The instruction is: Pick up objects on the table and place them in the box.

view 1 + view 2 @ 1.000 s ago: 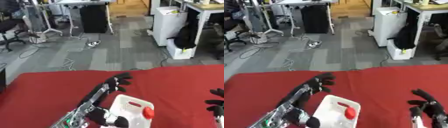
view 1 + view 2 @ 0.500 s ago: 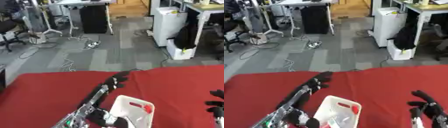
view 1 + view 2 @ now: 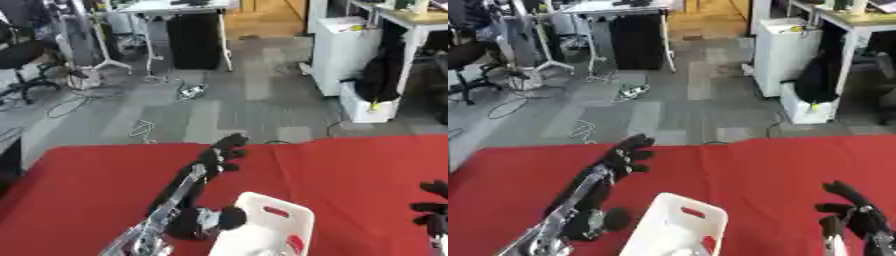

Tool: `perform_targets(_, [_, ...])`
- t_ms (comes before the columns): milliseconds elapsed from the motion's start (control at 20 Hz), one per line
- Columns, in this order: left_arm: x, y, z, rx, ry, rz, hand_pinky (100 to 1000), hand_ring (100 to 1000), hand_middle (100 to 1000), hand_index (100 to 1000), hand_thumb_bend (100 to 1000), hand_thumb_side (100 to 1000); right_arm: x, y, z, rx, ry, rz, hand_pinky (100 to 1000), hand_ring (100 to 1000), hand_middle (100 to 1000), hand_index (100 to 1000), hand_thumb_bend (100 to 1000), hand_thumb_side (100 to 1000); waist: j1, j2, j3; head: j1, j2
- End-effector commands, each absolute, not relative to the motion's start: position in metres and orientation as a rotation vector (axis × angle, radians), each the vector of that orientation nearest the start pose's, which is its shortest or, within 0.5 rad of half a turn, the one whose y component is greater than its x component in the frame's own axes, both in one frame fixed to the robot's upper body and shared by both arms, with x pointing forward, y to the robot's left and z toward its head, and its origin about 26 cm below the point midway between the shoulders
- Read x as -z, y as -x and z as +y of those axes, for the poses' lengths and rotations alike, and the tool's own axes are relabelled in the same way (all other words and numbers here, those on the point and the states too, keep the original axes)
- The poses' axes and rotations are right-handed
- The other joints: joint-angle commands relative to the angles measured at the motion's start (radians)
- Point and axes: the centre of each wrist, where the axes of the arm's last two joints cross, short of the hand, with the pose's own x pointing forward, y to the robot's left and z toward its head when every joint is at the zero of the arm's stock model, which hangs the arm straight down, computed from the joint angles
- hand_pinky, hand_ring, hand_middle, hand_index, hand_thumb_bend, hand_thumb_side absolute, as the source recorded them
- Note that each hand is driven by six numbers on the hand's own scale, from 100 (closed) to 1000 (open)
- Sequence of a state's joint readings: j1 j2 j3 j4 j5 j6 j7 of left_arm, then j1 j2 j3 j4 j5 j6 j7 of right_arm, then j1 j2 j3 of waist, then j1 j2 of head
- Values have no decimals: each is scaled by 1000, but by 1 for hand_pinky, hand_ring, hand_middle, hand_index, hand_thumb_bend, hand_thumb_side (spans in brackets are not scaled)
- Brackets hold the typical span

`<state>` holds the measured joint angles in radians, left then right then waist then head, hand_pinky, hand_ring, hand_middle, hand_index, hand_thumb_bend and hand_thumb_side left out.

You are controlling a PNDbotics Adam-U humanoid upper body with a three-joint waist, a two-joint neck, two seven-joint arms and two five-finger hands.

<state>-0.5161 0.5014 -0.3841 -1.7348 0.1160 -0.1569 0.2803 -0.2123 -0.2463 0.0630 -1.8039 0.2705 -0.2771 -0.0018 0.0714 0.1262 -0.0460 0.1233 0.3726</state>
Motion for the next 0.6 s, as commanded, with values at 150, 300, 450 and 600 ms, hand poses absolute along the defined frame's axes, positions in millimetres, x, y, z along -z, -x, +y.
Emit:
perform_targets(150, [-195, -343, 202, 323, -72, -2415, 817, 886, 884, 955, 613, 873, -129, -316, -252, -534, 314, -2294, 650, 784, 867, 924, 100, 886, -7, -30, 29, 3, -31])
perform_targets(300, [-197, -341, 198, 243, -91, -2471, 841, 897, 891, 955, 548, 925, -136, -318, -249, -469, 327, -2329, 685, 817, 885, 914, 100, 1000, -7, -36, 52, 10, -52])
perform_targets(450, [-194, -338, 191, 160, -70, -2500, 867, 913, 902, 953, 472, 973, -145, -321, -244, -398, 323, -2379, 694, 824, 904, 920, 100, 1000, -10, -39, 72, 18, -79])
perform_targets(600, [-187, -335, 187, 81, -33, -2524, 891, 920, 908, 948, 373, 1000, -156, -323, -236, -345, 308, -2437, 711, 837, 934, 946, 100, 1000, -18, -36, 88, 27, -110])
